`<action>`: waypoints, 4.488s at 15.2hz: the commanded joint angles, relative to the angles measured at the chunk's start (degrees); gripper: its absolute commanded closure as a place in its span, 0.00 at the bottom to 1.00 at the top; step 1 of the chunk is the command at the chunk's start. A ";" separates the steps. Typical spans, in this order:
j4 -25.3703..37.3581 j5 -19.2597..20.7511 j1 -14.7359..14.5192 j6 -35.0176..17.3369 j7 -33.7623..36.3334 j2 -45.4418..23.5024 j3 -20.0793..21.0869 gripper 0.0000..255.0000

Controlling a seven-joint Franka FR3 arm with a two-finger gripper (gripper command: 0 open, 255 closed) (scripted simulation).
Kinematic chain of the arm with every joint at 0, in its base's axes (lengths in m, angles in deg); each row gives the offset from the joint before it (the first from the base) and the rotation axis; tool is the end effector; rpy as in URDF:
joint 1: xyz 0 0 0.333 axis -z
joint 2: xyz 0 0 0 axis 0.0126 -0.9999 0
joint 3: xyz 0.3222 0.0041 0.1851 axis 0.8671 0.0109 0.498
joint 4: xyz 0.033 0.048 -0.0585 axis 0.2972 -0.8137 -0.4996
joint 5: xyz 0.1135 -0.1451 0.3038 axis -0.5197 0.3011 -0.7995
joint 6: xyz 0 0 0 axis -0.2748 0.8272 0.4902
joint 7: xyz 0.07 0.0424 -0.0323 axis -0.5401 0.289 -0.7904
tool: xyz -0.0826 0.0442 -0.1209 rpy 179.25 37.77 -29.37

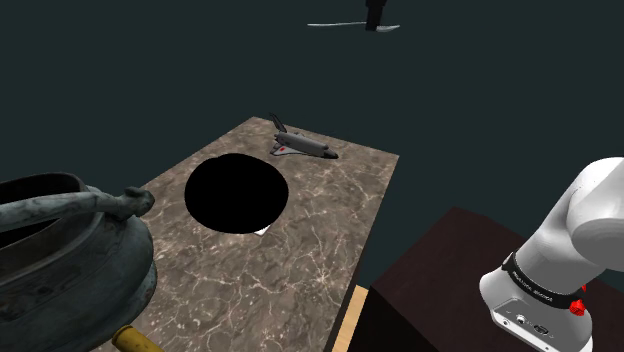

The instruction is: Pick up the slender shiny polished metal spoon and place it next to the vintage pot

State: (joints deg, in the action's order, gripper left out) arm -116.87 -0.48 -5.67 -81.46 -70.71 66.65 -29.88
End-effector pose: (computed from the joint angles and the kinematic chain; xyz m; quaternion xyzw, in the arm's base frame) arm 0.4446 0.0926 0.7136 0.9700 0.2422 0.0159 0.0155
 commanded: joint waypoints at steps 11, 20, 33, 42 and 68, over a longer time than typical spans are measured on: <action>2.07 -0.29 -7.30 1.27 17.01 -1.24 9.69 1.00; 11.11 2.35 -14.28 3.56 31.22 -8.93 17.57 1.00; 45.59 15.94 -35.45 15.55 48.64 -34.24 23.23 1.00; 21.65 10.24 -27.77 1.55 48.88 -24.11 24.32 1.00; -7.72 6.82 -23.51 -21.78 48.62 -17.37 23.68 1.00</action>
State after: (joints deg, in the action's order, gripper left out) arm -124.07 6.26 -29.20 -102.59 -22.14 49.40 -6.16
